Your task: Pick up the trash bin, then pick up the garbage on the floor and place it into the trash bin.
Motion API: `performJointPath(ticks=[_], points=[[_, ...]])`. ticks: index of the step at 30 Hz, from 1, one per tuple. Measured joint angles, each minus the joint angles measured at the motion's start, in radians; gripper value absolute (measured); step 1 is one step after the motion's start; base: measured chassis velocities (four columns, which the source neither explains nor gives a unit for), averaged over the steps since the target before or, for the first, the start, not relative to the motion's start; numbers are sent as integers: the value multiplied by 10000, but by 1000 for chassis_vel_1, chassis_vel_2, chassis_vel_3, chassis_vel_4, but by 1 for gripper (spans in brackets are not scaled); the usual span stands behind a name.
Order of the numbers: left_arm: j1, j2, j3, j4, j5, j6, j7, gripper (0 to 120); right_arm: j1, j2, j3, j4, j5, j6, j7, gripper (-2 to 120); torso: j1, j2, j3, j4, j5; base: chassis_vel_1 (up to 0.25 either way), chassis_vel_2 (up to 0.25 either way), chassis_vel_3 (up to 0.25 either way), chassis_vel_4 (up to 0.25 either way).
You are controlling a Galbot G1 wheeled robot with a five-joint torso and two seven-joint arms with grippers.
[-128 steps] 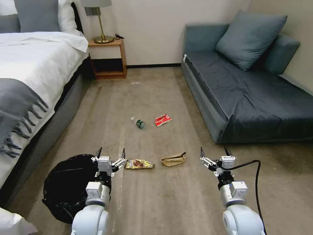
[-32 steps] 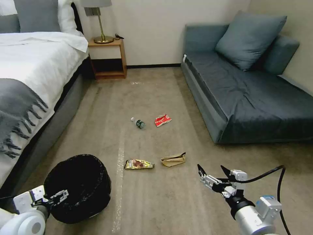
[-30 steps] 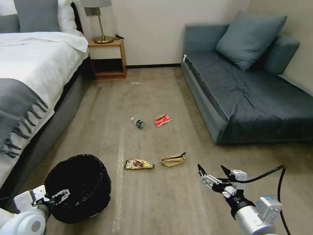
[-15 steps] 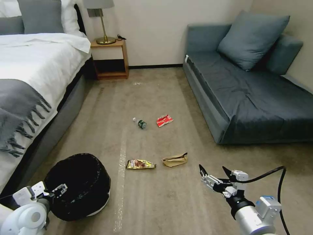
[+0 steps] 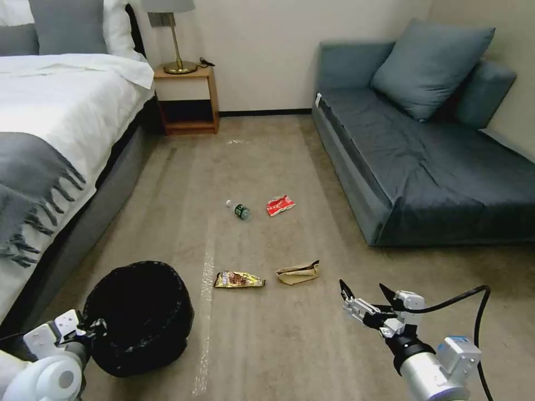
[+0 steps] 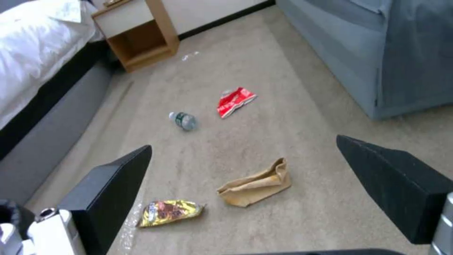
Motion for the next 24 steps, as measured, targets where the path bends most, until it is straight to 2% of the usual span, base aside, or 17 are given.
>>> performJointPath(ticks=[1,2,3,5,7,8,9,11,16,24], points=[[0,0,0,0,0,0,0,8,0,0,0,0,0,0,0,100,0,0,0,0,0,0,0,0,0],[259,-50,-19,-334,808,-687,-81,4,-46,26,-22,61,55,8,73,100,0,0,-1,10,23,0,0,0,0],[259,-50,-19,-334,808,-687,-81,4,-46,26,-22,61,55,8,73,100,0,0,-1,10,23,0,0,0,0],[554,-102,-91,-730,1535,-1376,-114,3,-90,31,-28,101,138,39,104,100,0,0,-3,19,29,0,0,0,0],[755,-128,-126,-978,2107,-1911,-102,3,-133,33,-45,144,216,46,126,100,0,0,-4,16,26,0,0,0,0],[755,-128,-126,-978,2107,-1911,-102,3,-133,33,-45,144,216,46,126,100,0,0,-4,16,26,0,0,0,0],[856,-144,-160,-1076,2461,-2229,-76,3,-152,37,-77,169,282,46,131,100,0,0,-4,16,38,0,0,0,0],[988,-166,-177,-1229,2813,-2581,9,3,-173,52,-146,232,433,15,131,100,1,1,-5,17,34,0,0,0,0],[1224,-177,-216,-1395,3372,-3162,163,3,-156,87,-272,259,510,-42,10,100,0,1,-5,17,37,0,0,0,0],[1246,-140,-237,-1273,3689,-3355,274,3,-33,46,-276,86,472,8,-198,100,0,2,-6,17,38,0,0,0,0]])
